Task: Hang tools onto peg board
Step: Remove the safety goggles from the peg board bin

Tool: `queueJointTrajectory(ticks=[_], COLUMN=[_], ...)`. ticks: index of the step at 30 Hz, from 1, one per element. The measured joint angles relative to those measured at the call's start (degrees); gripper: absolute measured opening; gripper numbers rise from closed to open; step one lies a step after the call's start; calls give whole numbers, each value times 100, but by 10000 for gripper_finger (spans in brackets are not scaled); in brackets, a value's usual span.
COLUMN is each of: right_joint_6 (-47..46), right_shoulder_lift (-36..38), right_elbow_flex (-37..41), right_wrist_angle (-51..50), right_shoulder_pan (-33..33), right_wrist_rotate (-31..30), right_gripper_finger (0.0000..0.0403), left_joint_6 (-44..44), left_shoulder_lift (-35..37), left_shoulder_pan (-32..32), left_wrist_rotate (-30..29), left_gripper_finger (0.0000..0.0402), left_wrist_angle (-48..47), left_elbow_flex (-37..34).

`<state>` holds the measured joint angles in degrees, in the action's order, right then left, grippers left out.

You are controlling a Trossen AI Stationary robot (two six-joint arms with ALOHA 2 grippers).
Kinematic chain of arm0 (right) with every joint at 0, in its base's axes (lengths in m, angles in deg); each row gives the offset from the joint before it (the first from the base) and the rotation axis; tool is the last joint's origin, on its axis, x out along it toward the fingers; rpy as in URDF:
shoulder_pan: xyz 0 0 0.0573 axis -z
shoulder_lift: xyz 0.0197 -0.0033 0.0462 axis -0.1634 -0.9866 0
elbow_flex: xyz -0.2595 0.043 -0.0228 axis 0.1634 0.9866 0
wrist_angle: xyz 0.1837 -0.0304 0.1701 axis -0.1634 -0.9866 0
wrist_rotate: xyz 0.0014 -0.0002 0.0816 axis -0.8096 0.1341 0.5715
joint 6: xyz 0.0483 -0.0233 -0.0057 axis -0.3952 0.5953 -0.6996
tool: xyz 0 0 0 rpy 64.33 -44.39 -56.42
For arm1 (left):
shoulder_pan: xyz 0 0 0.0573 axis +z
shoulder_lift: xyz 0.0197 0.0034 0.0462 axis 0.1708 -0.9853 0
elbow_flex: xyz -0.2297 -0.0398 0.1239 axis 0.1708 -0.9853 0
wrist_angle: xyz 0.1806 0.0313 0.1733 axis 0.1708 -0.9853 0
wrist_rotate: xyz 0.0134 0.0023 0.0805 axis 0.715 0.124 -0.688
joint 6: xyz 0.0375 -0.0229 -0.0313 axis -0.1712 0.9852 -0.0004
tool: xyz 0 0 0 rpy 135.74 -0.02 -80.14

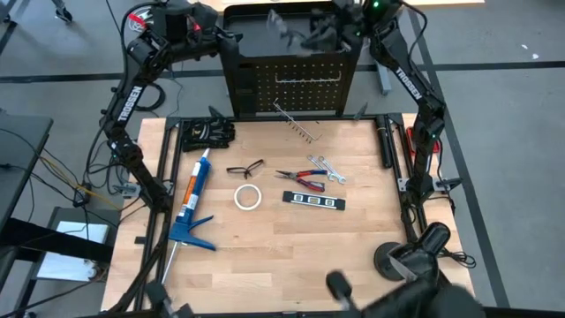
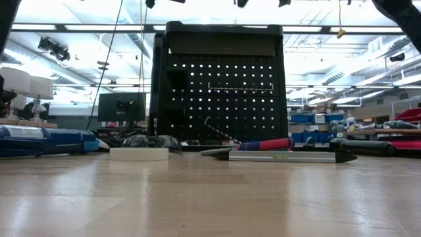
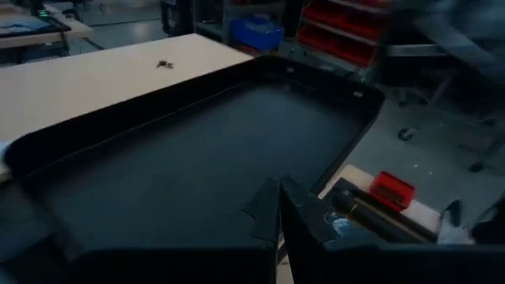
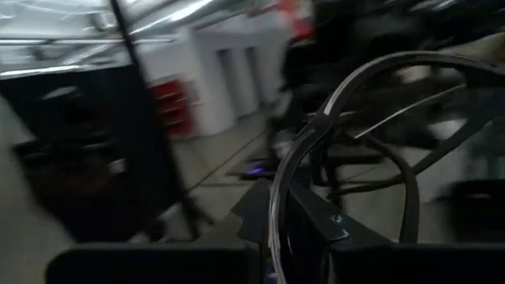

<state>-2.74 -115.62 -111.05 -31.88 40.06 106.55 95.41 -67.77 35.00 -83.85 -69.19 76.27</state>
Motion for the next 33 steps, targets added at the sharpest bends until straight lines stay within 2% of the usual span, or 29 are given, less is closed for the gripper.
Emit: queueJointTrajectory(ticks=[2, 4, 7, 10, 13, 16, 20, 24, 28, 33], right_joint_6=[68, 375, 1268, 2635, 4018, 4862, 5076, 5095, 5098, 5094], right_shoulder_lift=[104, 202, 340, 408, 388, 344, 330, 330, 325, 327], right_elbow_flex=[37, 37, 37, 37, 44, 233, 806, 1407, 2123, 3258], right_wrist_angle=[-288, -798, -2102, -3933, -5713, -6630, -6756, -6641, -6300, -5483], right_shoulder_pan=[-191, -351, -560, -759, -1011, -1333, -1726, -2099, -2406, -2776], right_wrist_rotate=[78, 83, -139, -841, -1749, -2762, -2934, -2924, -2922, -3138], right_gripper_finger=[36, 29, 26, 35, 39, 38, 37, 37, 34, 35], left_joint_6=[-143, -401, -796, -1087, -1372, -1522, -1636, -1645, -1475, -940], left_shoulder_lift=[90, 271, 619, 861, 1056, 1177, 1230, 1395, 1776, 2406], left_shoulder_pan=[0, -2, -2, 4, 5, 2, -118, -413, -676, -850], left_wrist_rotate=[-191, -629, -1246, -1537, -1562, -1535, -1305, -1287, -1438, -1563], left_gripper_finger=[19, 19, 19, 19, 19, 19, 19, 19, 19, 19], left_wrist_angle=[-163, -242, -219, -115, -124, -131, -244, -244, -33, 326], left_elbow_flex=[-3, -4, 5, 9, 2, 4, -106, -535, -1306, -2663])
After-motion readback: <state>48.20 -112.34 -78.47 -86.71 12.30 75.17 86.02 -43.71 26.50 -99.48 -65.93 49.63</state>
